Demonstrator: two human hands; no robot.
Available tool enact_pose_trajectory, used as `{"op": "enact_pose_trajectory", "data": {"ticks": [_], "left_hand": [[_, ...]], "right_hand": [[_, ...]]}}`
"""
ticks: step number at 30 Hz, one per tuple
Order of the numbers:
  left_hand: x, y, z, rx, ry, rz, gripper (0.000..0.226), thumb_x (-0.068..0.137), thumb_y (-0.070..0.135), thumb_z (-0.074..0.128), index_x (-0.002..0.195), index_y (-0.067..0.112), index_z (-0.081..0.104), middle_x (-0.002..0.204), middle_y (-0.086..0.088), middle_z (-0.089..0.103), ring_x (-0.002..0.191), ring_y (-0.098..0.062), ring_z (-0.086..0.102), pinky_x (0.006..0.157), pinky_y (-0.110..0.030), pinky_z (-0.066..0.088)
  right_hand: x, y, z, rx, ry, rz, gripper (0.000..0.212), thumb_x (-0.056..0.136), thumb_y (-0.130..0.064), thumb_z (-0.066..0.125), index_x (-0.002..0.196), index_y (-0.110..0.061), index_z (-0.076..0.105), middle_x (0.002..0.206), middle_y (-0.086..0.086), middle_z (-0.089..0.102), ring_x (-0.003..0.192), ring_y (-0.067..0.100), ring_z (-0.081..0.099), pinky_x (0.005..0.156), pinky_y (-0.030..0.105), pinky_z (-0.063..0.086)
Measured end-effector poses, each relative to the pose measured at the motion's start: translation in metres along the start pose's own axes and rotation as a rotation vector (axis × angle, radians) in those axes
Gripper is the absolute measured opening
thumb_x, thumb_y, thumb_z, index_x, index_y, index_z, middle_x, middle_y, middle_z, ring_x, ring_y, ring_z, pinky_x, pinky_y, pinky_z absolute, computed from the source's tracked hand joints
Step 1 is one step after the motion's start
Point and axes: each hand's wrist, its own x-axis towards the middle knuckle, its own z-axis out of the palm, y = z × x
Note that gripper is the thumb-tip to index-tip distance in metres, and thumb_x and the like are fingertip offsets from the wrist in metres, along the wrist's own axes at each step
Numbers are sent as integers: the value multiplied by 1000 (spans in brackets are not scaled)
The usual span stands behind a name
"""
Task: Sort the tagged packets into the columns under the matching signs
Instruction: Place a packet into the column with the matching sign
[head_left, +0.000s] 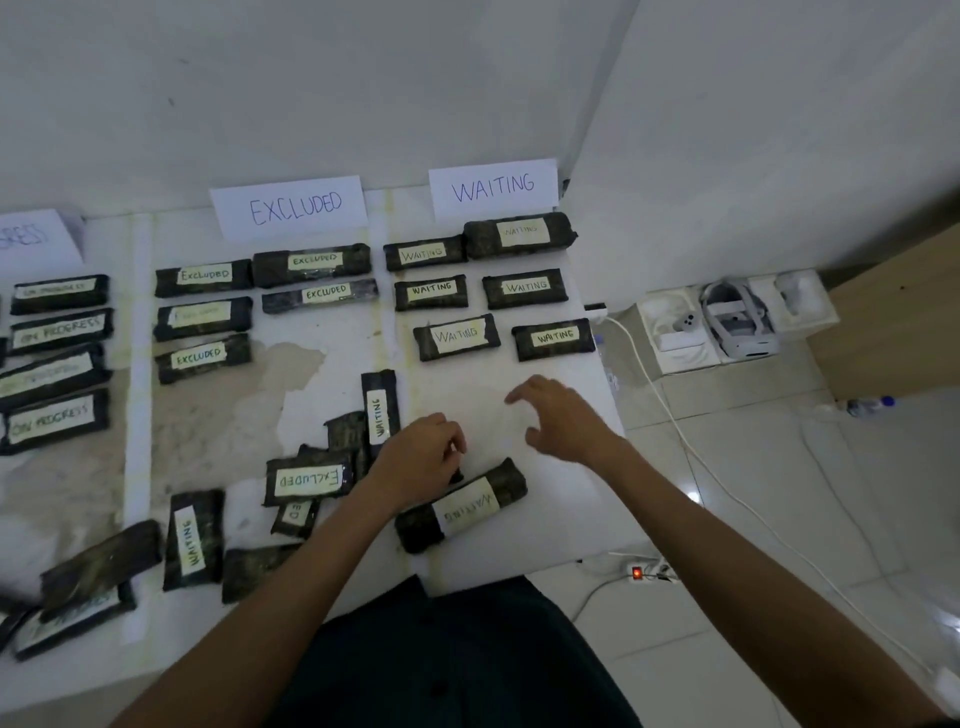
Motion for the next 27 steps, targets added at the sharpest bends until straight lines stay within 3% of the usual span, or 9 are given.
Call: {"op": "enact_pose_trajectory", "data": {"ticks": [2, 4, 7, 12, 15, 18, 22, 24, 27], "left_hand": [[-15, -3, 8, 47, -65, -39, 19, 84, 27, 57, 99, 16, 59, 95, -1, 51, 91, -19, 53, 69, -26, 40], [-28, -10, 19, 130, -141, -65, 45, 77, 41, 64, 114, 18, 54, 108, -3, 52, 101, -22, 51, 76, -32, 45], [-41, -15, 35, 220, -214, -44, 70, 71, 50, 68, 130, 20, 45, 123, -6, 48, 114, -25, 46, 89, -38, 45], [-50, -12, 47, 200, -135, -44, 61, 79, 37, 63, 133, 17, 42, 127, -9, 47, 117, -26, 46, 88, -36, 45], [-51, -9, 36, -7, -88, -100, 60, 78, 41, 63, 132, 19, 44, 125, -6, 54, 113, -22, 51, 90, -36, 47], [-55, -6, 21, -192, -68, -162, 52, 77, 43, 66, 122, 21, 53, 115, -2, 61, 100, -18, 58, 84, -37, 51], [-59, -3, 3, -634, -54, -313, 40, 81, 36, 67, 116, 20, 56, 104, 4, 65, 88, -11, 62, 68, -22, 49], [-59, 2, -2, -794, 20, -385, 30, 84, 31, 65, 111, 21, 56, 97, 4, 67, 79, -13, 66, 61, -21, 50], [-52, 7, -3, -1037, 141, -538, 27, 85, 25, 64, 109, 13, 59, 91, -2, 68, 77, -17, 68, 69, -29, 58]], "right_hand": [[-20, -10, 17, 36, -118, -82, 56, 74, -19, 71, 126, -22, 52, 126, 4, 50, 112, 23, 49, 96, 39, 43], [-33, -17, 34, -31, -197, -136, 63, 70, -26, 75, 129, -21, 51, 125, 5, 50, 108, 23, 49, 91, 38, 44], [-40, -25, 48, -148, -173, -167, 62, 72, -24, 74, 129, -19, 51, 122, 6, 52, 105, 25, 49, 86, 39, 44], [-39, -31, 40, -8, -131, -123, 54, 69, -15, 74, 121, -19, 58, 111, 4, 57, 100, 22, 52, 86, 36, 46], [-39, -37, 27, 222, -109, -116, 55, 65, -4, 74, 117, -16, 61, 109, 3, 59, 99, 17, 55, 87, 29, 49], [-38, -50, 11, 372, -81, -120, 60, 65, 4, 72, 120, -17, 58, 117, 0, 58, 98, 11, 55, 81, 14, 46], [-34, -79, -6, 674, 73, 9, 69, 77, -3, 71, 136, -22, 41, 126, 3, 53, 88, 16, 65, 75, 27, 58], [-34, -91, -9, 671, 97, 69, 67, 79, -14, 72, 137, -24, 40, 124, 2, 53, 87, 15, 65, 73, 26, 57], [-38, -100, 0, 451, -43, 26, 69, 73, -28, 77, 133, -25, 44, 120, 1, 52, 91, 13, 59, 71, 25, 55]]}}
